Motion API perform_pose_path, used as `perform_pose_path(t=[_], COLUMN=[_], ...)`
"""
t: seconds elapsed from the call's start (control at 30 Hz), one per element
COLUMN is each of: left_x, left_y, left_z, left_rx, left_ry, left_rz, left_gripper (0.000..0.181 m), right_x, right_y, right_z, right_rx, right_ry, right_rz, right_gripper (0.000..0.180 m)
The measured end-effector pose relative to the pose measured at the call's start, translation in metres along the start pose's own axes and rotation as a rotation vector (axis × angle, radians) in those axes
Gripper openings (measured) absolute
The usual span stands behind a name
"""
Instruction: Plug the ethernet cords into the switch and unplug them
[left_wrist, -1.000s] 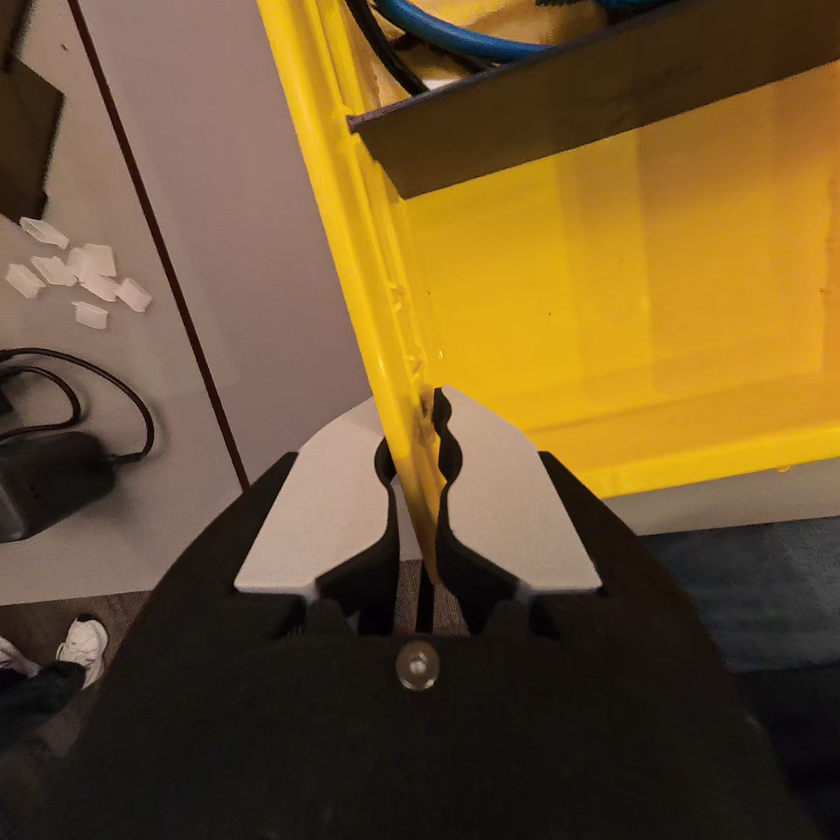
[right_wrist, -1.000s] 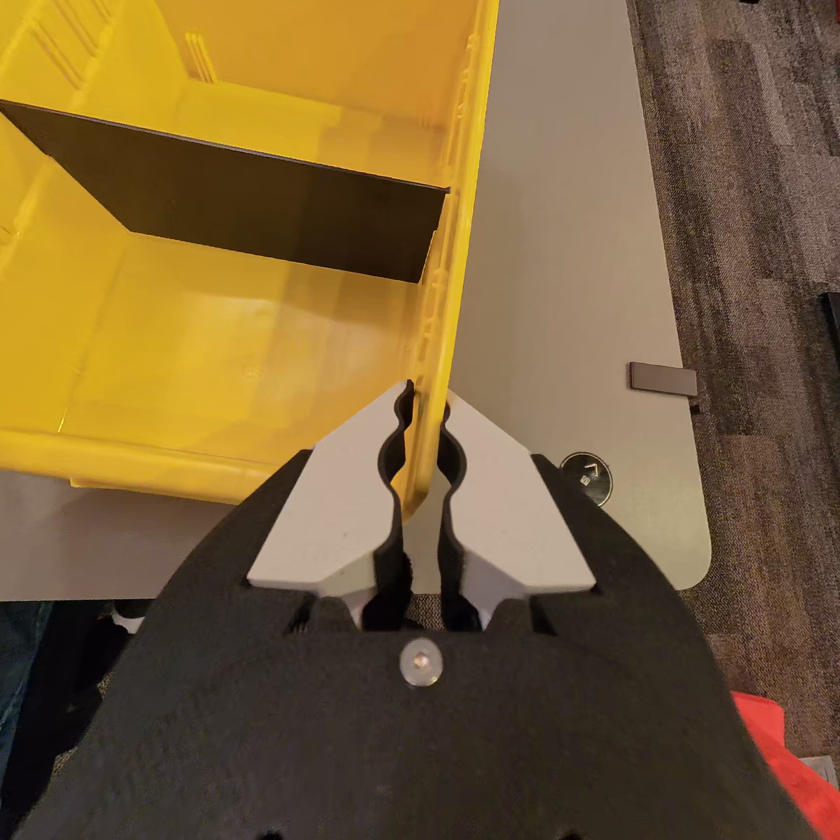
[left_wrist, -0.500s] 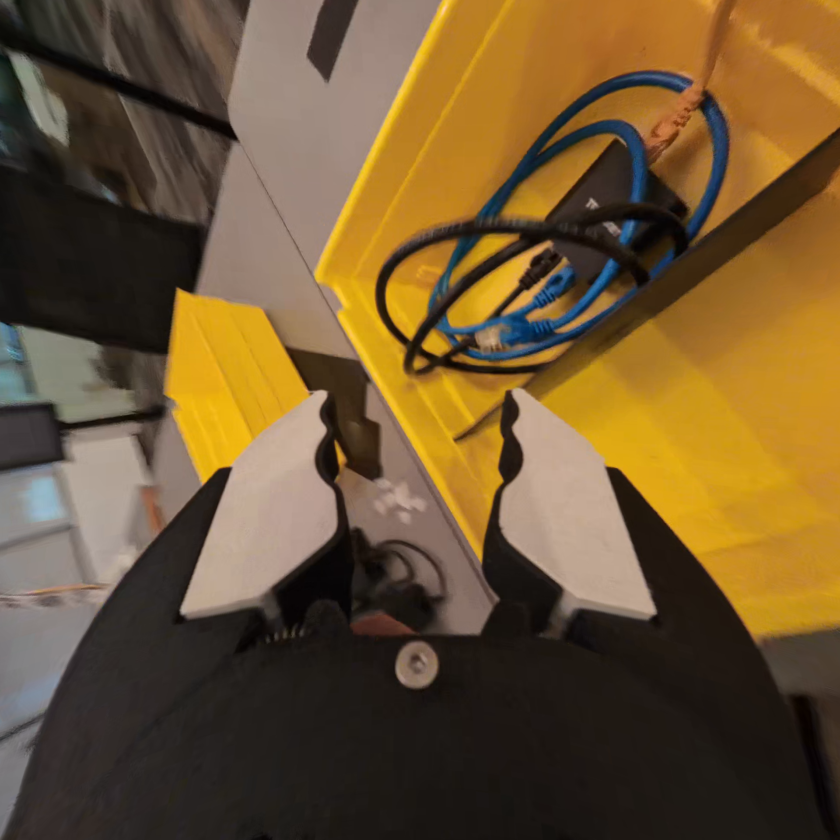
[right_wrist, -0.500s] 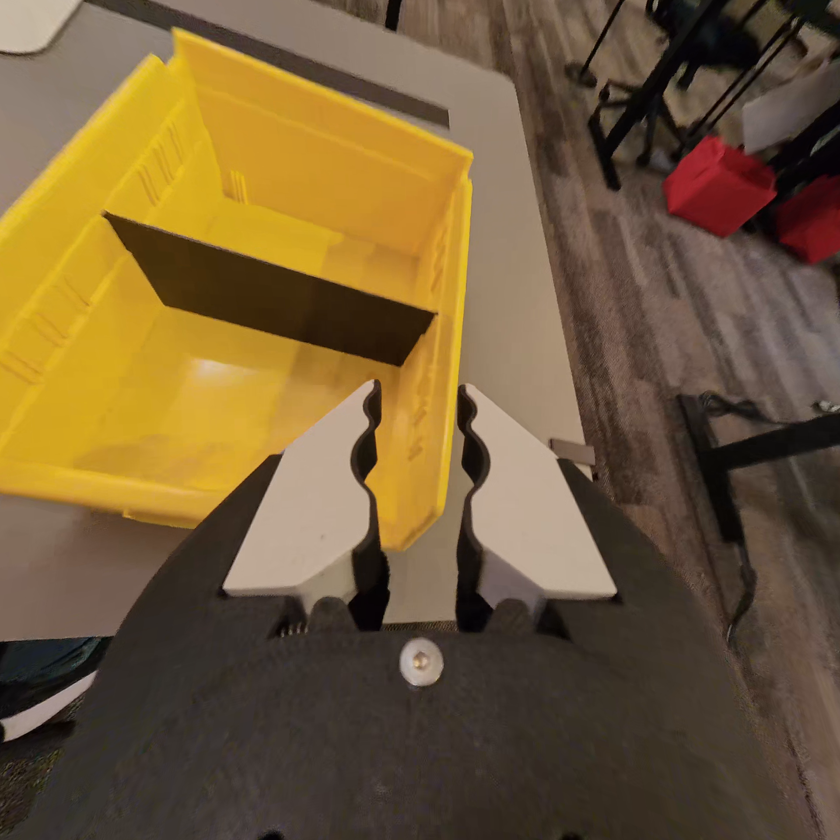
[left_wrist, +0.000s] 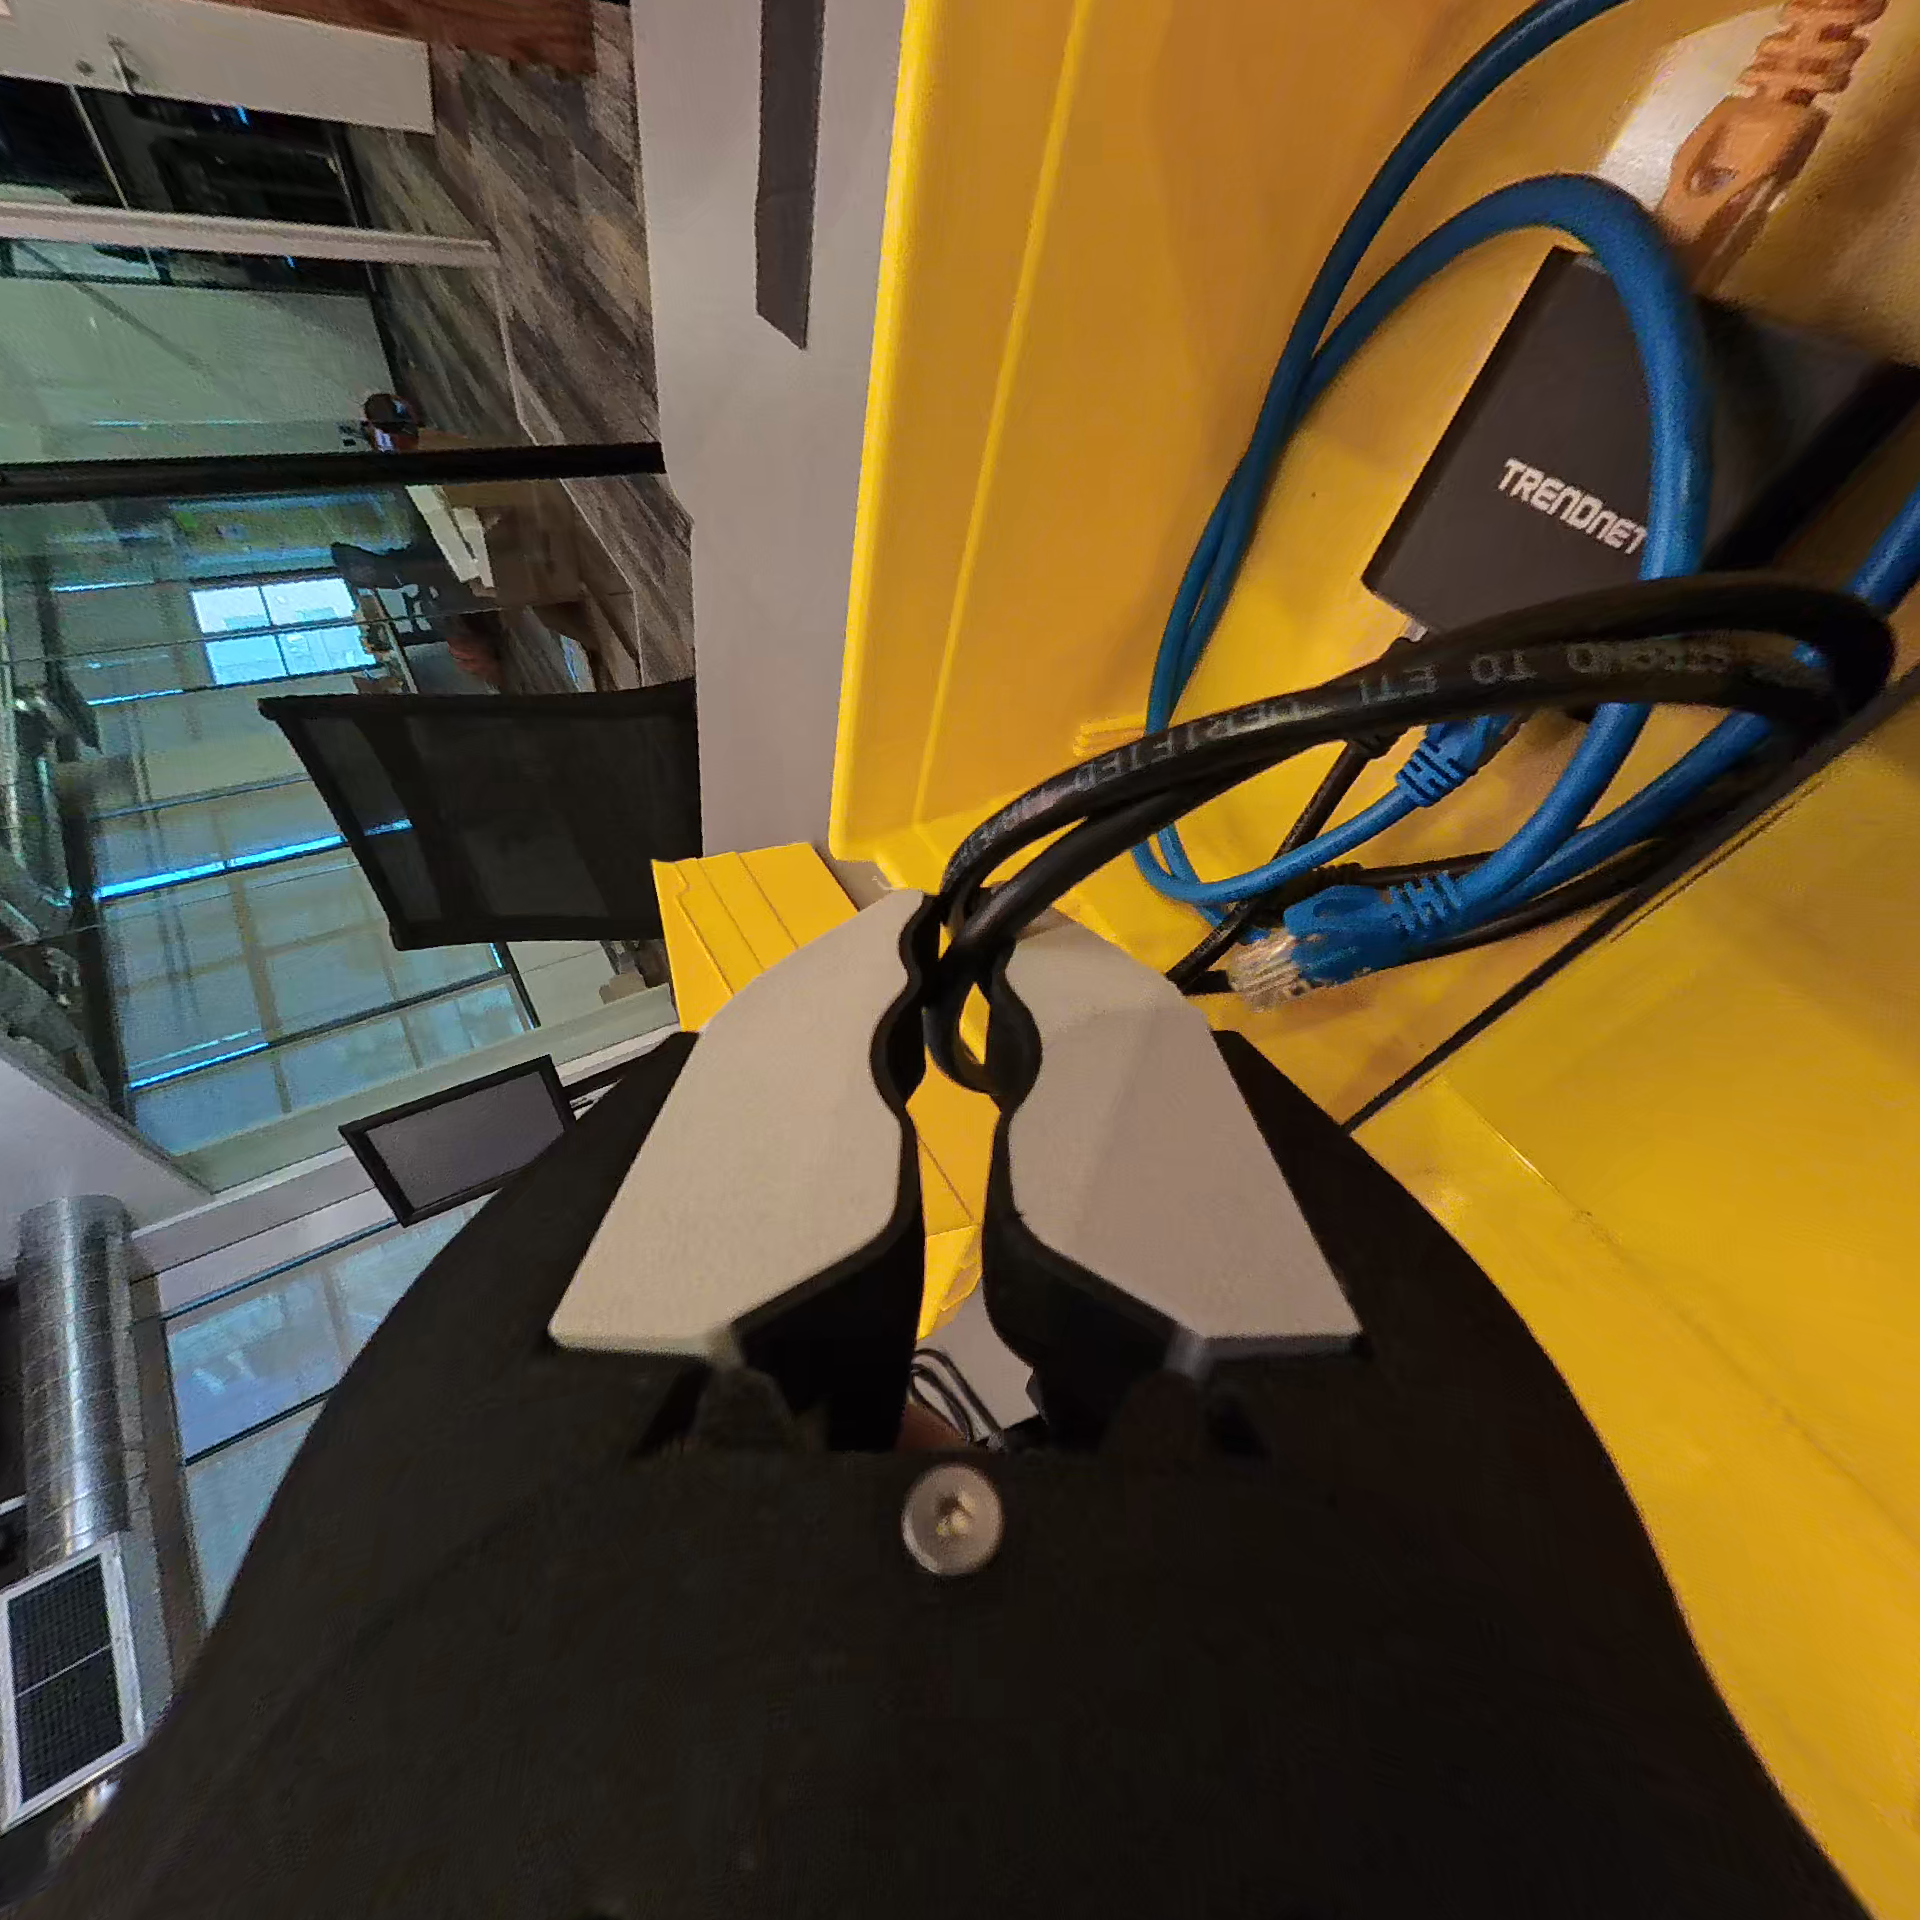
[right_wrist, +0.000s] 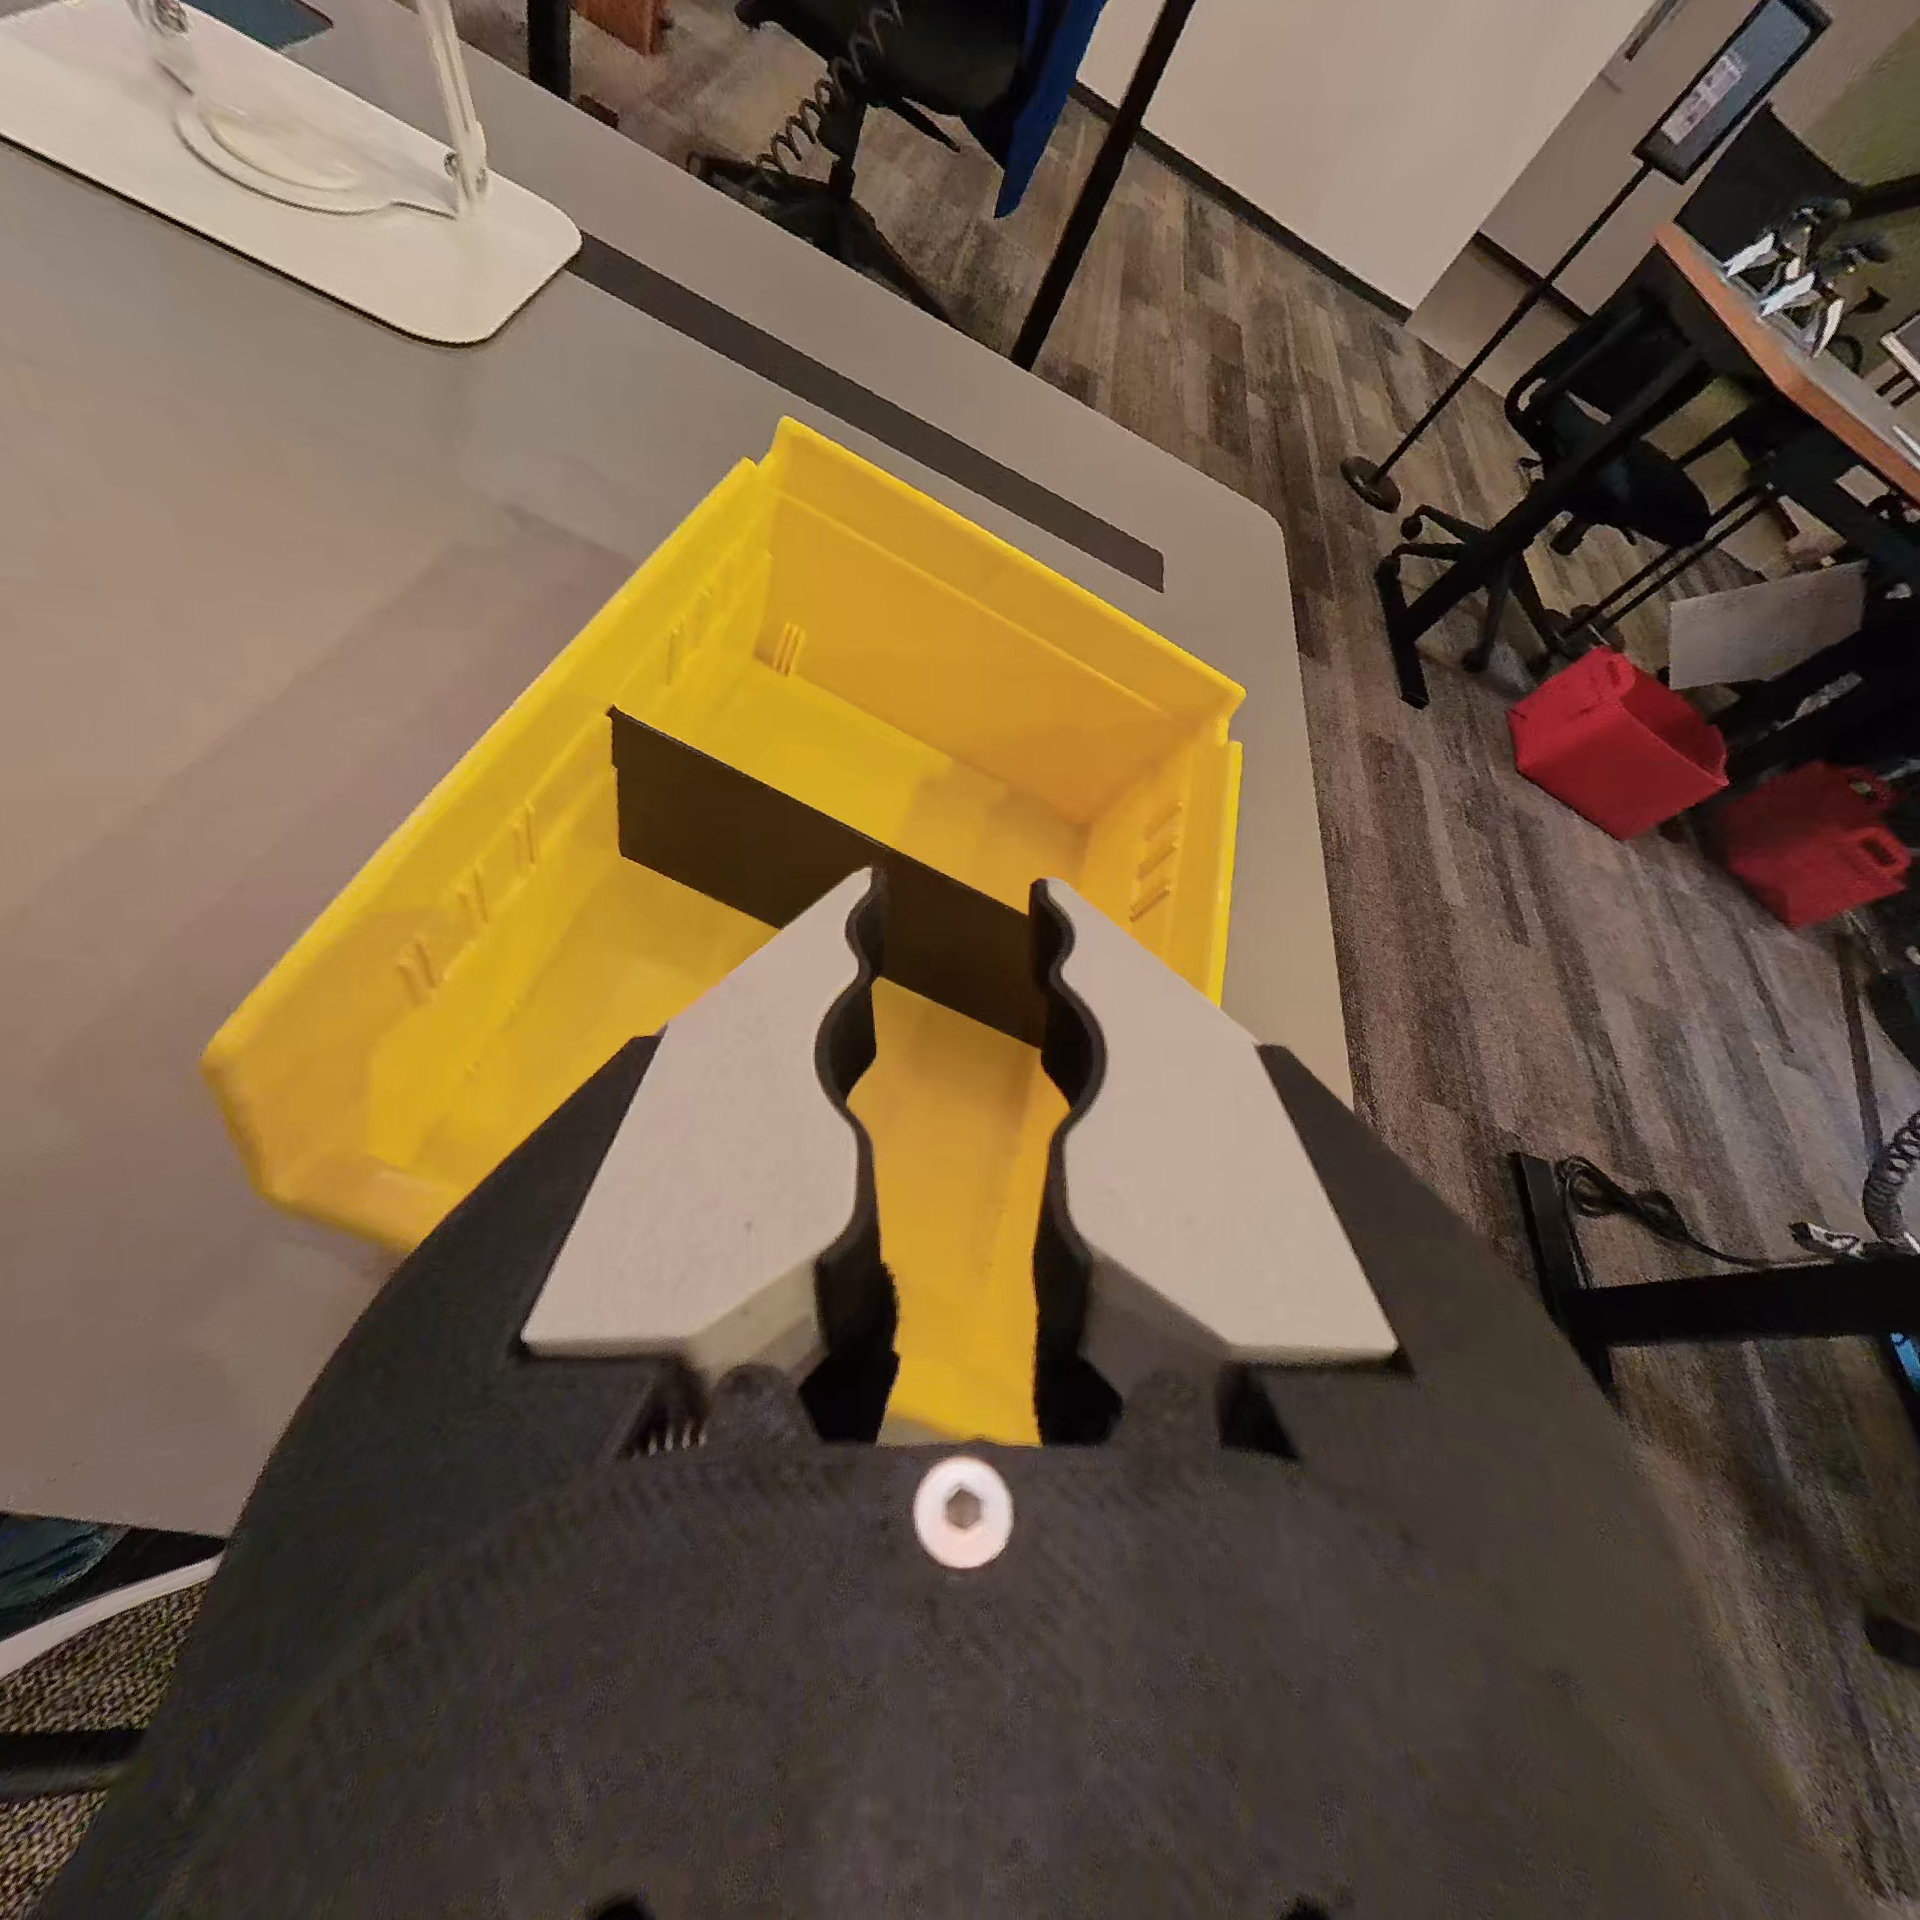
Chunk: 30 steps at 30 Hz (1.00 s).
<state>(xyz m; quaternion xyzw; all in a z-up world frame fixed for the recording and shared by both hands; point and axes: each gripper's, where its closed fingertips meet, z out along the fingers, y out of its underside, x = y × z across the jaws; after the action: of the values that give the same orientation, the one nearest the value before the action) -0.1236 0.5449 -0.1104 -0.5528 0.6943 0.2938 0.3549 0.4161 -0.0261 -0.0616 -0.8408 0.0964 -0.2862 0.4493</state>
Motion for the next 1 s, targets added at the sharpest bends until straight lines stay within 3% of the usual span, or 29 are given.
perform_pose_path(t=[0.53,0.87,1.0], left_x=[-0.044,-0.122,-0.153], left_y=[0.0,-0.026,-0.044], left_z=[-0.03,-0.094,-0.126], left_rx=[0.096,0.208,0.248], left_ry=[-0.13,-0.287,-0.342], left_rz=[-0.095,-0.208,-0.243], left_gripper=[0.006,0.005,0.005], right_x=[-0.035,-0.09,-0.14], right_y=[-0.033,-0.073,-0.113], right_z=[0.007,0.011,-0.003], right_rx=[0.043,0.125,0.259], right_ry=[-0.073,-0.203,-0.328], right_rz=[-0.066,-0.15,-0.176], right_gripper=[0.024,0.031,0.029])
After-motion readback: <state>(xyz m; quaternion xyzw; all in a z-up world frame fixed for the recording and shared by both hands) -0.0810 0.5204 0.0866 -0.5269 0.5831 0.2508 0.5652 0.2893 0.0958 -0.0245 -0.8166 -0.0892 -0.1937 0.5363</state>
